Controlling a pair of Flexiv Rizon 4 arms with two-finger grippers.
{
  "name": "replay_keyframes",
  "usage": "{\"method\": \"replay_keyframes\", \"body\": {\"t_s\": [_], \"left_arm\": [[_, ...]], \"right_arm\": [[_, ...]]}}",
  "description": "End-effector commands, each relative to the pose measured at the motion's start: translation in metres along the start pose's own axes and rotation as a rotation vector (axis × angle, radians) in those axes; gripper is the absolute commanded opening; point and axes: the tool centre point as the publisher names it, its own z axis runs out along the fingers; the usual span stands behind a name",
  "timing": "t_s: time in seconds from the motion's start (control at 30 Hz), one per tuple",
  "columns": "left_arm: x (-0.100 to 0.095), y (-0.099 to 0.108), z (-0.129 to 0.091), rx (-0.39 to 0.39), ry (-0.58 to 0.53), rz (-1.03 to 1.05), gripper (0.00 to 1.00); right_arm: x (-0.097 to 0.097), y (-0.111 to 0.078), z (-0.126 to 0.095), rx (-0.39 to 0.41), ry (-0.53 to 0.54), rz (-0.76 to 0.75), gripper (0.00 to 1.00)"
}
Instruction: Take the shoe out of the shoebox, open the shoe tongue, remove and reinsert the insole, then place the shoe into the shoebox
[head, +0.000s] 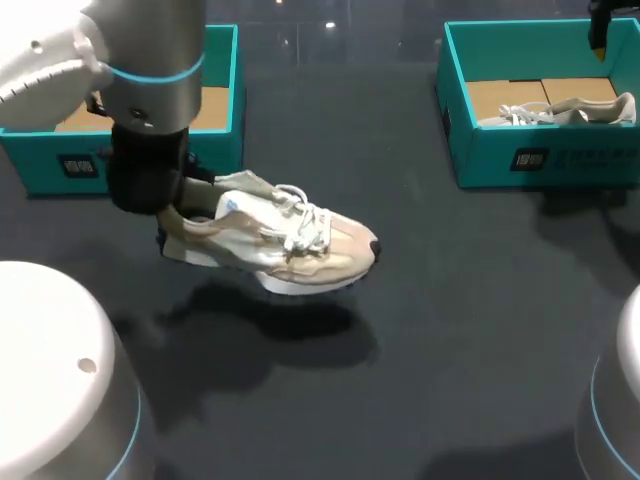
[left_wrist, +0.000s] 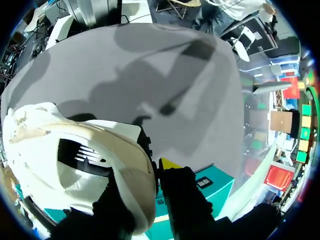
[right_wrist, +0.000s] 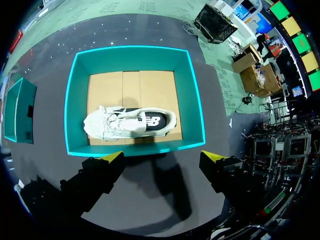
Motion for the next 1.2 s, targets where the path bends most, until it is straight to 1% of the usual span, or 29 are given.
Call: {"method": "replay_keyframes", "body": {"t_s": [0.03, 0.07, 0.1, 0.13, 0.53, 0.6, 0.7, 0.73, 0.77, 0.83, 0.87, 0.9, 0.93, 1.13, 1.2], "left_arm": [[-0.033, -0.004, 0.008, 0.042, 0.034, -0.006, 0.0], [-0.036, -0.006, 0.009, 0.057, 0.028, -0.012, 0.0], [-0.042, -0.01, 0.01, 0.091, 0.016, -0.01, 0.0], [-0.046, -0.013, 0.01, 0.101, 0.009, -0.02, 0.0], [-0.046, -0.013, 0.01, 0.101, 0.009, -0.02, 0.0], [-0.052, -0.02, 0.016, 0.11, 0.025, -0.041, 0.0], [-0.061, -0.025, 0.023, 0.179, 0.025, -0.091, 0.0], [-0.064, -0.028, 0.025, 0.184, 0.03, -0.094, 0.0], [-0.067, -0.03, 0.027, 0.173, 0.036, -0.118, 0.0], [-0.072, -0.034, 0.028, 0.187, 0.014, -0.107, 0.0], [-0.074, -0.036, 0.029, 0.165, 0.018, -0.134, 0.0], [-0.077, -0.038, 0.031, 0.162, 0.011, -0.135, 0.0], [-0.08, -0.04, 0.033, 0.17, 0.003, -0.127, 0.0], [-0.1, -0.044, 0.05, 0.181, 0.012, -0.148, 0.0], [-0.107, -0.043, 0.055, 0.161, 0.02, -0.162, 0.0]], "right_arm": [[0.0, 0.0, 0.0, 0.001, 0.0, 0.0, 1.0], [0.0, 0.0, 0.0, 0.001, 0.0, 0.0, 1.0], [0.0, 0.0, 0.0, 0.001, 0.0, 0.0, 1.0], [0.0, 0.0, 0.0, 0.001, 0.0, 0.0, 1.0], [0.0, 0.0, 0.0, 0.001, 0.0, 0.0, 1.0], [0.0, 0.0, 0.0, 0.001, 0.0, 0.0, 1.0], [0.0, 0.0, 0.0, 0.001, 0.0, 0.0, 1.0], [0.0, 0.0, 0.0, 0.001, 0.0, 0.0, 1.0], [0.0, 0.0, 0.0, 0.001, 0.0, 0.0, 1.0], [0.0, 0.0, 0.0, 0.001, 0.0, 0.0, 1.0], [0.0, 0.0, 0.0, 0.001, 0.0, 0.0, 1.0], [0.0, 0.0, 0.0, 0.001, 0.0, 0.0, 1.0], [0.0, 0.0, 0.0, 0.001, 0.0, 0.0, 1.0], [0.0, 0.0, 0.0, 0.001, 0.0, 0.0, 1.0], [0.0, 0.0, 0.0, 0.001, 0.0, 0.0, 1.0]]}}
